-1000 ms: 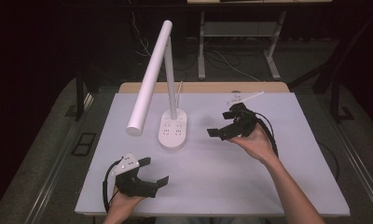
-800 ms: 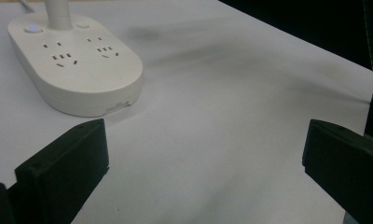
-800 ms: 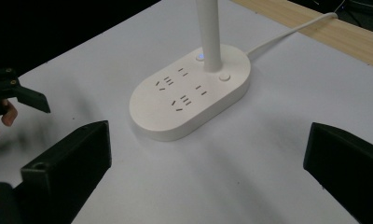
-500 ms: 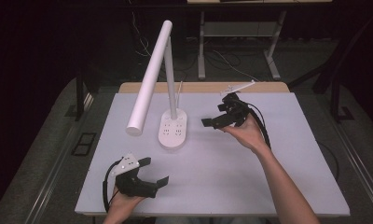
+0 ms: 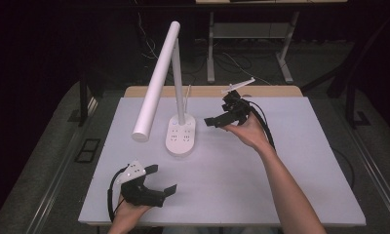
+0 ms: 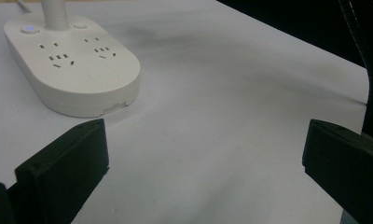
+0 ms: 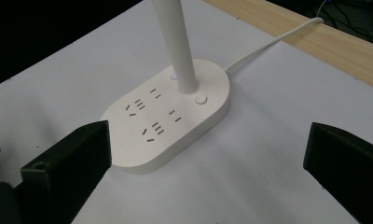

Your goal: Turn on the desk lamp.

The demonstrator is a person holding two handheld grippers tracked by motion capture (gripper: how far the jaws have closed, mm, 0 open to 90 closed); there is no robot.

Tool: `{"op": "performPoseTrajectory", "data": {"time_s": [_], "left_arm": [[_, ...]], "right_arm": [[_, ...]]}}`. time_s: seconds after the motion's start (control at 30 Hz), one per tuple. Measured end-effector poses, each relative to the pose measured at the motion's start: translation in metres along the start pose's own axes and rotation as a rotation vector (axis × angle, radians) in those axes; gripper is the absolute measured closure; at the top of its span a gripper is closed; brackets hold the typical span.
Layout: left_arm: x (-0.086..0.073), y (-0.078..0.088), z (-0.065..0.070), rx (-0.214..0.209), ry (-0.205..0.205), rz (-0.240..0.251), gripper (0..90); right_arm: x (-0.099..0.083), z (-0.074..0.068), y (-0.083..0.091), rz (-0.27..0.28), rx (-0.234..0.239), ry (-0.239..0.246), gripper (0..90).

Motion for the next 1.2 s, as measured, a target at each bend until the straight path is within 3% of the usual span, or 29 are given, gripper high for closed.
{"op": "performPoseTrajectory", "data": {"time_s": [0.77,0.83,0.87,0.9,0.97,1.2], "left_arm": [[0.001,0.001,0.0,-0.004,0.004,0.009,0.0],[0.001,0.001,0.0,-0.003,0.004,0.009,0.0],[0.001,0.001,0.0,-0.003,0.004,0.009,0.0],[0.001,0.001,0.0,-0.003,0.005,0.011,0.0],[0.001,0.001,0.0,-0.003,0.006,0.011,0.0],[0.001,0.001,0.0,-0.004,0.001,0.01,0.0]], "right_arm": [[0.024,-0.005,-0.045,-0.008,0.022,0.015,0.7],[0.023,-0.005,-0.052,0.0,0.026,0.025,11.5],[0.023,-0.005,-0.052,0.0,0.026,0.025,11.5],[0.023,-0.003,-0.056,0.012,-0.001,0.033,16.4],[0.023,-0.001,-0.059,0.019,-0.004,0.025,24.0],[0.021,0.005,-0.071,0.033,0.011,0.012,37.5]]}}
Point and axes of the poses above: each handheld gripper's, and its own axes: y roughly backward along the jaws, x roughly out of its top, z roughly to its right, the point moved 4 cm from there along -y, roughly forward along the jaws, and after that the axes turned 2 degrees about -y, right-handed, at the moved point
